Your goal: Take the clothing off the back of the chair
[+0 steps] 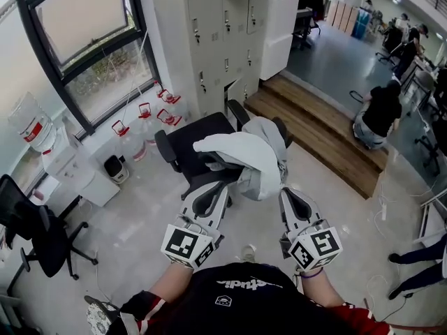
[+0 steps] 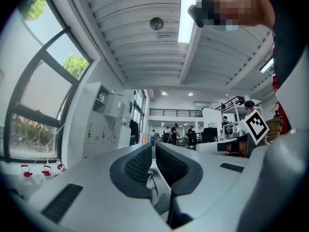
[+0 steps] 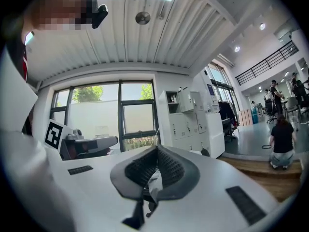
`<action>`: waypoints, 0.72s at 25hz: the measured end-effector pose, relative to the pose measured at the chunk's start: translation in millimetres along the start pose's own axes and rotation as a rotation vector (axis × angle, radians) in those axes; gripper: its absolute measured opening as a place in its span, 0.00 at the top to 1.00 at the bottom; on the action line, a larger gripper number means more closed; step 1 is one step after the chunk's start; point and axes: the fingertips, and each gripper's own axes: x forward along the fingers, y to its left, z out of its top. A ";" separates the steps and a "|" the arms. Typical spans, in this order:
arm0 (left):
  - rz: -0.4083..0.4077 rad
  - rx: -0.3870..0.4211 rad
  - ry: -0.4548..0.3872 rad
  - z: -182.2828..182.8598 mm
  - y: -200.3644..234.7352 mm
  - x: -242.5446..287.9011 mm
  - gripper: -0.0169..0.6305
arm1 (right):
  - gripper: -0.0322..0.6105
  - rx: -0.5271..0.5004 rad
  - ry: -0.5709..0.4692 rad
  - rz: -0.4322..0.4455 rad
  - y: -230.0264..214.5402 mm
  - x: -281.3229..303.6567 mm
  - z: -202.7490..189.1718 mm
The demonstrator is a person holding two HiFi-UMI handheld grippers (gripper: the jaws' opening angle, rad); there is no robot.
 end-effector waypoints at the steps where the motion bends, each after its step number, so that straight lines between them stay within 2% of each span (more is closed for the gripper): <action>1: -0.001 0.004 -0.002 1.3 0.4 5.2 0.92 | 0.95 -0.004 -0.008 0.009 -3.6 3.4 3.1; 9: -0.064 0.076 0.019 -0.5 -12.0 36.3 0.92 | 0.95 0.010 -0.013 0.026 -22.1 14.4 5.3; 13: -0.142 0.098 0.029 -4.3 -18.1 47.3 0.69 | 0.95 0.005 -0.010 0.033 -25.6 18.4 4.1; 15: -0.163 0.132 0.019 -2.0 -19.0 51.5 0.61 | 0.95 0.007 -0.006 0.028 -27.8 19.6 3.4; 18: -0.186 0.170 -0.039 5.6 -18.0 57.3 0.54 | 0.95 0.013 -0.004 0.018 -30.5 21.0 1.7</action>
